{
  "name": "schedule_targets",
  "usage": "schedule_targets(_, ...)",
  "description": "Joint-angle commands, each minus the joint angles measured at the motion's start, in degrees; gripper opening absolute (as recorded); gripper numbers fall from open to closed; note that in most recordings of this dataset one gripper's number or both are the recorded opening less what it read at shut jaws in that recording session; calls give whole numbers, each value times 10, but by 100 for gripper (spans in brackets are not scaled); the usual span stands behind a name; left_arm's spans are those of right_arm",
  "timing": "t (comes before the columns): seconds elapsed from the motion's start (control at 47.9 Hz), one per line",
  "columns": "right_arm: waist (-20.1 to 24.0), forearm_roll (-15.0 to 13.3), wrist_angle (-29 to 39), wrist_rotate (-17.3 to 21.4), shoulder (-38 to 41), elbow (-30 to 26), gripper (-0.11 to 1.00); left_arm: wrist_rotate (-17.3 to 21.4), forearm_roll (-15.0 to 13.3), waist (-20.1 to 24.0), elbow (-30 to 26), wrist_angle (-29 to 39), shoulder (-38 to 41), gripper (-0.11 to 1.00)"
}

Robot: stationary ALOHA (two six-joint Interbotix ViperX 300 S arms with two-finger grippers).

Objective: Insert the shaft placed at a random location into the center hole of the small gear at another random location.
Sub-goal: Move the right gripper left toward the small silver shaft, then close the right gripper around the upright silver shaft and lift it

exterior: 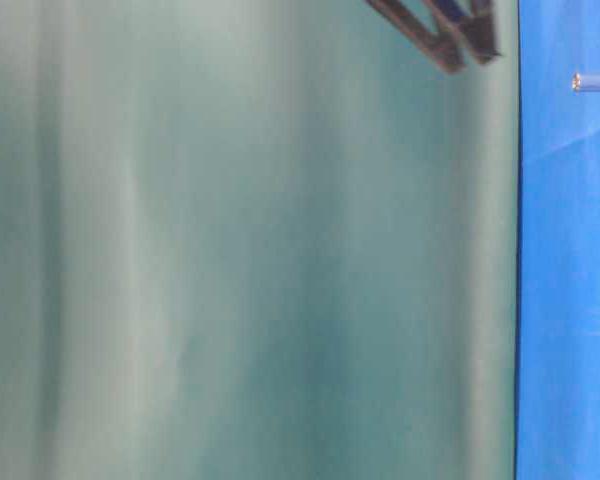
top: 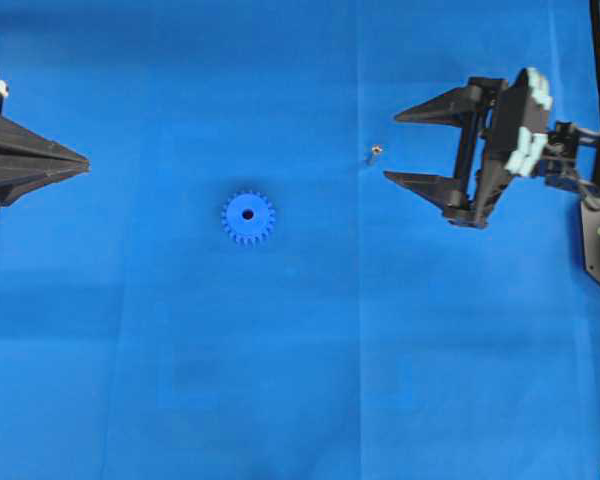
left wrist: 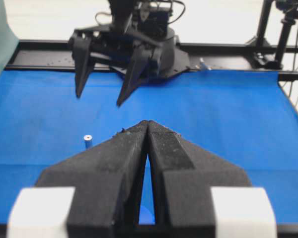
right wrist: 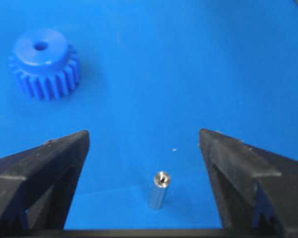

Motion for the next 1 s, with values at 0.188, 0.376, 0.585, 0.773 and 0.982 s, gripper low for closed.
schedule_targets(0.188,-3,49,-75,1,114,-22,80,1,1,6,-8,-4,2,0)
schedule_targets(0.376,-4,73,-96,0,157,-27,79,1,1,10,-6,-4,3,0)
schedule_targets(0.585,-3,73,-96,0,163,-29,72,0,1,13,-4,-3,4,0)
schedule_targets(0.773,-3,72,-98,-1,163,-29,37,1,1,15,-4,-2,4,0)
schedule_targets(0.982,-3,71,-98,-1,163,-28,3,0,1,16,-4,-2,4,0)
